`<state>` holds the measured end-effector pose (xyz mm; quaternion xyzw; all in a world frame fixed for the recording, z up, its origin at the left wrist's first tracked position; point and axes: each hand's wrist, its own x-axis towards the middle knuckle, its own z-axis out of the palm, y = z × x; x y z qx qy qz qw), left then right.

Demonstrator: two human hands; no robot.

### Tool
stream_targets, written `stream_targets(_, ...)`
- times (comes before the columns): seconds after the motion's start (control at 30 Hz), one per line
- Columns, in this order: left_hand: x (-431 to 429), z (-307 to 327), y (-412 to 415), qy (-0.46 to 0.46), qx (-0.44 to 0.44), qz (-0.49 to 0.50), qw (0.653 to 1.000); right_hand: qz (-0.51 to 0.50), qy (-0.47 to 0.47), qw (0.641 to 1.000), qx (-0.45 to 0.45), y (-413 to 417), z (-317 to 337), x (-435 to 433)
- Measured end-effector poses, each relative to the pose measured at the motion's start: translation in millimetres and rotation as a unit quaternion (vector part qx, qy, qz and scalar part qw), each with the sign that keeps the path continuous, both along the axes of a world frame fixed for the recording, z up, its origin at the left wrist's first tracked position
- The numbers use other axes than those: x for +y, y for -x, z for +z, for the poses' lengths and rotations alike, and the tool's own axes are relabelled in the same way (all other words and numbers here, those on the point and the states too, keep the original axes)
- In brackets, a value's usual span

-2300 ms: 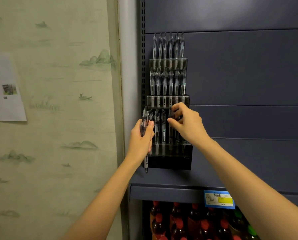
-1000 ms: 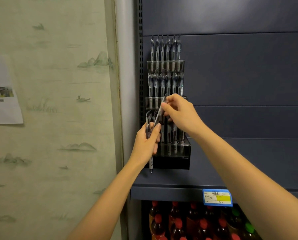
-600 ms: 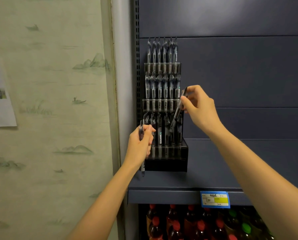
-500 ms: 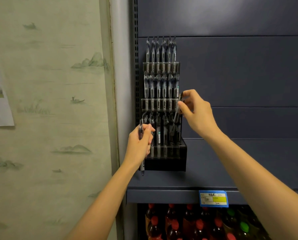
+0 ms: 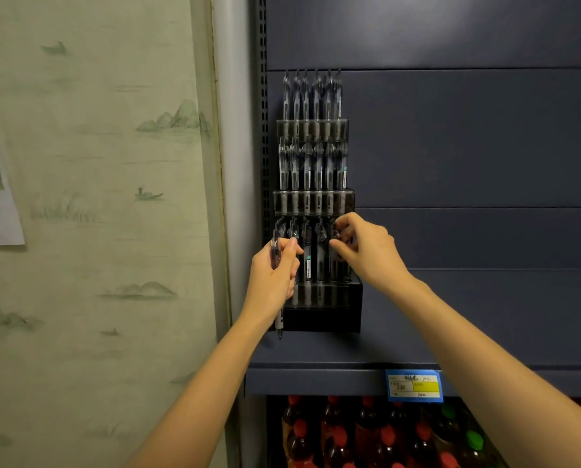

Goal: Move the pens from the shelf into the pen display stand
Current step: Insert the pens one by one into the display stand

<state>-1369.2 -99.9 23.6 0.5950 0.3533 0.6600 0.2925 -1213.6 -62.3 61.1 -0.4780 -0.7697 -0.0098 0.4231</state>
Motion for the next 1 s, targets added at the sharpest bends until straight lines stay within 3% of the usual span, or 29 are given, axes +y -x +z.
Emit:
stream_targets(0.23, 1, 1, -3, 0.006, -0.001, -0.003, 1.000, -0.032, -0.003, 0.999, 0.009, 1, -5, -2)
stream_targets(0.37, 1, 3, -6, 0.009, -0.005, -0.008, 1.000, -0.027, -0.053, 0.998, 0.027, 3, 0, -7)
stream_targets(0.47, 2, 4, -9, 0.008, -0.004, -0.005, 1.000, 0.039, -0.076, 0.995, 0.055, 9, 7, -15)
stream_targets(0.77, -4, 10, -19, 0.016, 0.016, 0.034, 0.999, 0.169, 0.004, 0.984, 0.049, 33, 15, -30)
stream_targets(1.0, -1, 11, -6, 0.004, 0.142, 0.071, 0.987, 0.206, 0.051, 0.970, 0.118, 28, 24, -31)
